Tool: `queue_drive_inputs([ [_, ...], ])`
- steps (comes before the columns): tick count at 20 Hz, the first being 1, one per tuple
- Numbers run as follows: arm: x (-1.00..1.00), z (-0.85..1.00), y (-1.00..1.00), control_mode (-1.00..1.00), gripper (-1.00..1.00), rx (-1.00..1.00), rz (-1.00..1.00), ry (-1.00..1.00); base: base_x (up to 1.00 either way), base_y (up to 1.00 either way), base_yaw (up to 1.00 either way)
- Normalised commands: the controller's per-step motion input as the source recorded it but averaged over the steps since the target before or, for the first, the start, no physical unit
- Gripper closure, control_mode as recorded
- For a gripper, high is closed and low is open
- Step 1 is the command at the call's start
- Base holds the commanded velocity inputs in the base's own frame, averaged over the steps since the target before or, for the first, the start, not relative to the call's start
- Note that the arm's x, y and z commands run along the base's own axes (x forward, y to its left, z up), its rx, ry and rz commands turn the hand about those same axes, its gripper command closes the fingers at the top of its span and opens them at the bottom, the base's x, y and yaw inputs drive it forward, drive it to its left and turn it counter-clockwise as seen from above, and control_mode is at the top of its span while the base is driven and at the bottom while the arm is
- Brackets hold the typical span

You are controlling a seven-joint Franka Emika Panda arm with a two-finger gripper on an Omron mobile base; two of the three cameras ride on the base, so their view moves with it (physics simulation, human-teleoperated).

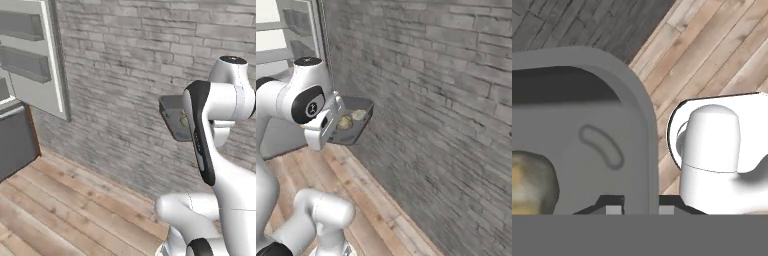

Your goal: Place two dumplings into each of the tupperware containers and then place the containers in the fridge.

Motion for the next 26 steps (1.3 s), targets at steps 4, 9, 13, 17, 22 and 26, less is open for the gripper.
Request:
queue_drive_inputs([
  [4, 0.0, 0.0, 0.0, 1.0, 1.0, 0.0, 0.0, 0.0, -0.03, 0.27, 0.92],
  [9, 0.0, 0.0, 0.0, 1.0, 1.0, 0.0, 0.0, 0.0, 0.01, 0.3, 0.76],
  [13, 0.0, 0.0, 0.0, 1.0, 1.0, 0.0, 0.0, 0.0, 0.17, 0.33, 0.46],
  [17, 0.0, 0.0, 0.0, 1.0, 1.0, 0.0, 0.0, 0.0, 0.59, 0.11, 0.22],
  [22, 0.0, 0.0, 0.0, 1.0, 1.0, 0.0, 0.0, 0.0, 0.93, 0.0, 0.15],
  [26, 0.0, 0.0, 0.0, 1.0, 1.0, 0.0, 0.0, 0.0, 0.91, 0.0, 0.2],
])
